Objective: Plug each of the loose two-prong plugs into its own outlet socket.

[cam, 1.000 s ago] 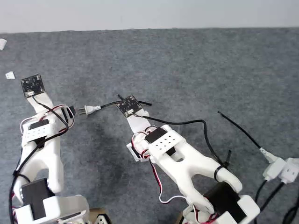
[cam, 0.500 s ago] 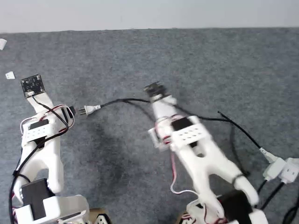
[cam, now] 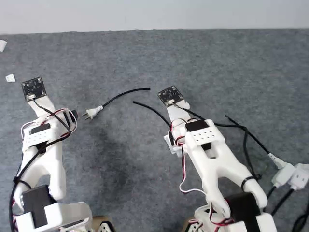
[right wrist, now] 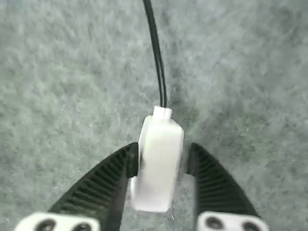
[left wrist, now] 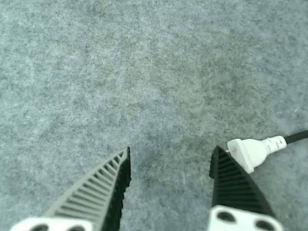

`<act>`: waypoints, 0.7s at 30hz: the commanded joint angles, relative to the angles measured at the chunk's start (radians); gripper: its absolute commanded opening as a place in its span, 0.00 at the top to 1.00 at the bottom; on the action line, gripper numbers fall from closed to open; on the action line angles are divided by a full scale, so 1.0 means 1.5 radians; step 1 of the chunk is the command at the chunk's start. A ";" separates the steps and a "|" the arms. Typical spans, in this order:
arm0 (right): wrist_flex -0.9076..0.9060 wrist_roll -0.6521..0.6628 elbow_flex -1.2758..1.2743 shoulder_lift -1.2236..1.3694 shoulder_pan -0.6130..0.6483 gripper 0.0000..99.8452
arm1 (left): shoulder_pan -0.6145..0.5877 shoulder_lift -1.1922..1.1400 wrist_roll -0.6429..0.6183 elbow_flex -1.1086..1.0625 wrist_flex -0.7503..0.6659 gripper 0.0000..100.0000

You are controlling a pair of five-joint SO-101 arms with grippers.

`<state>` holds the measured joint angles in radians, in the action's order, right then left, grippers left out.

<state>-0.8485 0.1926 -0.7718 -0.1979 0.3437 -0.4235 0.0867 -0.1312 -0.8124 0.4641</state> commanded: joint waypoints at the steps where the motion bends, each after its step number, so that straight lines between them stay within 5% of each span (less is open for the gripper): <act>1: -0.014 0.008 0.053 -0.007 -0.010 0.81 | -0.003 0.030 0.004 0.005 -0.015 0.74; 11: -0.079 -0.090 0.057 -0.122 -0.065 1.00 | -0.003 0.030 0.004 0.005 -0.015 0.74; 15: -0.073 -0.107 0.052 -0.099 -0.123 0.99 | -0.003 0.030 0.004 0.005 -0.015 0.74; 21: -0.060 -0.104 0.073 0.012 -0.082 0.99 | -0.002 0.030 0.004 0.006 -0.015 0.74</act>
<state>-0.9574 0.0422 -0.7150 -0.2302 0.1841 -0.4235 0.0867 -0.1312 -0.8124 0.4641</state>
